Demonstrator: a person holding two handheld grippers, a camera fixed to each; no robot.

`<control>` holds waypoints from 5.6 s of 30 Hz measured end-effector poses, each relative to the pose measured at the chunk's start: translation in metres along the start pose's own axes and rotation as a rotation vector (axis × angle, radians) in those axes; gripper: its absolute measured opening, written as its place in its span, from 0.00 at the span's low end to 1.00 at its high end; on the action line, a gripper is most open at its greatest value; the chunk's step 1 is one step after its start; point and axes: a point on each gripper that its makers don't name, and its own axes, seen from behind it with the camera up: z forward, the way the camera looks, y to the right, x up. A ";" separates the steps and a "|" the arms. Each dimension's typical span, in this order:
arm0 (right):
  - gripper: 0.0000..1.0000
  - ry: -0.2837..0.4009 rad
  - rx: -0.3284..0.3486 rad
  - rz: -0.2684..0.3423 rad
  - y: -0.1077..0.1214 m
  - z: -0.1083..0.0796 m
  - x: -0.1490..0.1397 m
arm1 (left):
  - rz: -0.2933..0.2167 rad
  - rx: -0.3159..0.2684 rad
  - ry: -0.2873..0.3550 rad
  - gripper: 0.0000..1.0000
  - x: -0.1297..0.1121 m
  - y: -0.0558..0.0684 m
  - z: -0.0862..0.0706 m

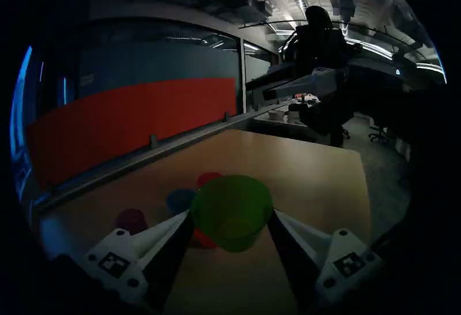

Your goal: Pour water

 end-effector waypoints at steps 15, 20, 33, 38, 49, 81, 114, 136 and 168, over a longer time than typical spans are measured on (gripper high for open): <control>0.99 0.005 0.024 -0.013 -0.013 0.013 0.008 | 0.011 0.024 0.037 0.86 0.012 -0.007 -0.026; 0.99 0.005 0.033 -0.015 -0.017 0.019 0.009 | 0.003 0.032 0.045 0.87 0.012 -0.011 -0.032; 0.99 0.005 0.050 -0.017 -0.024 0.031 0.015 | -0.011 0.034 0.064 0.87 0.014 -0.018 -0.043; 0.99 0.003 0.056 -0.020 -0.026 0.035 0.017 | -0.008 0.039 0.070 0.87 0.013 -0.020 -0.045; 0.99 -0.008 0.069 -0.022 -0.026 0.048 0.014 | -0.021 0.037 0.081 0.87 0.015 -0.022 -0.048; 0.99 -0.144 0.122 0.010 -0.002 0.134 -0.055 | -0.049 0.070 0.078 0.87 0.008 -0.041 -0.067; 0.99 -0.329 0.141 0.006 0.004 0.213 -0.143 | -0.084 0.139 0.052 0.87 -0.034 -0.076 -0.084; 0.99 -0.398 0.147 0.001 -0.001 0.233 -0.165 | -0.100 0.162 0.072 0.87 -0.036 -0.088 -0.094; 0.98 -0.436 0.119 -0.011 -0.002 0.242 -0.177 | -0.092 0.166 0.083 0.87 -0.032 -0.091 -0.097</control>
